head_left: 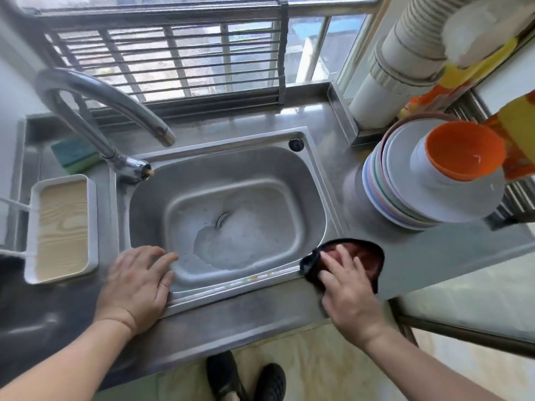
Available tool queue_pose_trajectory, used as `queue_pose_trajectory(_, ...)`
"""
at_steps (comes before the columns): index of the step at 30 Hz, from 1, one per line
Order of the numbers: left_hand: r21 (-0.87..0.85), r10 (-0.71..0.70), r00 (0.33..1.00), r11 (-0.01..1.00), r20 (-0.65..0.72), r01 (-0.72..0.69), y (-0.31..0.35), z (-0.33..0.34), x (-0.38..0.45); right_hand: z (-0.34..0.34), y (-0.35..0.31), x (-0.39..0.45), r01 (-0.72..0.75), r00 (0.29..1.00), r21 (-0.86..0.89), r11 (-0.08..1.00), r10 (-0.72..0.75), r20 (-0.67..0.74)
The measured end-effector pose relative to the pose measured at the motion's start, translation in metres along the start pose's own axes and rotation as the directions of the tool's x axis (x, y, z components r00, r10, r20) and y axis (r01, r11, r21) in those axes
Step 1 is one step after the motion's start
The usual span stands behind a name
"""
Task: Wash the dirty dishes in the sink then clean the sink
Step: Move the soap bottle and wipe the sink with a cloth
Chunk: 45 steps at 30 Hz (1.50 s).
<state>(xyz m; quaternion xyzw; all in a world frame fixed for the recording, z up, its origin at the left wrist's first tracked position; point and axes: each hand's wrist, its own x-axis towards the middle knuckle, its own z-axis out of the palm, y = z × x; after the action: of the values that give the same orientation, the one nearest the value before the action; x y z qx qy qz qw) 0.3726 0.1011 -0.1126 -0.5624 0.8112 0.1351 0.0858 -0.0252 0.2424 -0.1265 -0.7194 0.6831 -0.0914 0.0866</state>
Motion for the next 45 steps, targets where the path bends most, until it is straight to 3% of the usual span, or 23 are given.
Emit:
queue_pose_trajectory(2,-0.007,0.0,1.0,1.0,0.003,0.0,0.001,-0.001,0.0,0.018,-0.06,0.004,0.164,0.985,0.055,0.985,-0.166,0.038)
queue_pose_trajectory(4,-0.021,-0.007,1.0,1.0,-0.009,0.007,0.002,-0.002,0.0,0.033,-0.127,0.017,0.231,0.964,0.131,0.964,-0.246,0.105)
queue_pose_trajectory(7,-0.028,-0.021,1.0,0.999,0.01,0.022,0.0,-0.001,0.001,0.047,-0.215,0.044,0.223,0.959,0.208,0.952,-0.252,0.128)
queue_pose_trajectory(9,-0.016,-0.019,1.0,1.0,0.015,0.019,-0.003,0.0,0.001,0.05,-0.237,0.057,0.196,0.968,0.258,0.946,-0.229,0.103)
queue_pose_trajectory(13,0.074,-0.01,1.0,0.997,-0.019,0.011,0.0,0.0,0.0,0.037,-0.178,0.059,0.22,0.969,0.223,0.95,-0.238,0.062)
queue_pose_trajectory(17,0.107,0.017,1.0,0.994,-0.011,-0.016,0.0,-0.001,0.0,0.003,-0.054,0.056,-0.019,0.999,0.041,0.999,0.017,0.035)
queue_pose_trajectory(20,0.112,0.019,0.999,0.994,-0.042,-0.014,-0.001,-0.002,0.001,-0.016,0.001,0.053,-0.1,0.993,-0.098,0.99,0.106,0.059)
queue_pose_trajectory(24,0.117,0.027,0.999,0.993,-0.042,-0.022,-0.003,-0.003,0.003,-0.008,-0.053,0.059,-0.173,0.984,-0.151,0.973,0.176,0.008)
queue_pose_trajectory(26,0.129,0.044,0.997,0.991,-0.069,-0.035,-0.003,-0.004,0.003,0.014,-0.122,0.064,-0.006,1.0,-0.061,0.998,0.008,0.026)
queue_pose_trajectory(29,0.123,0.045,0.991,0.992,-0.124,-0.029,-0.002,-0.003,0.001,0.034,-0.194,0.072,0.265,0.961,0.163,0.951,-0.274,0.038)
queue_pose_trajectory(32,0.115,0.054,0.991,0.993,-0.124,-0.039,-0.004,0.0,0.003,0.021,-0.152,0.077,0.313,0.932,0.188,0.931,-0.34,0.129)
queue_pose_trajectory(36,0.108,0.053,0.986,0.993,-0.158,-0.037,-0.003,0.0,0.003,-0.02,-0.017,0.081,0.066,0.993,-0.034,0.997,-0.062,0.102)
queue_pose_trajectory(38,0.106,0.065,0.988,0.993,-0.14,-0.05,-0.005,0.003,0.003,-0.031,0.026,0.102,0.042,0.991,-0.143,0.989,-0.022,0.133)
queue_pose_trajectory(42,0.139,0.105,0.972,0.987,-0.209,-0.076,-0.011,0.008,0.007,-0.017,0.053,0.183,0.151,0.984,-0.19,0.97,-0.128,0.128)
queue_pose_trajectory(45,0.089,0.158,0.934,0.987,-0.322,-0.136,-0.01,0.01,0.007,-0.007,0.058,0.277,-0.054,0.998,-0.113,0.992,0.057,0.022)
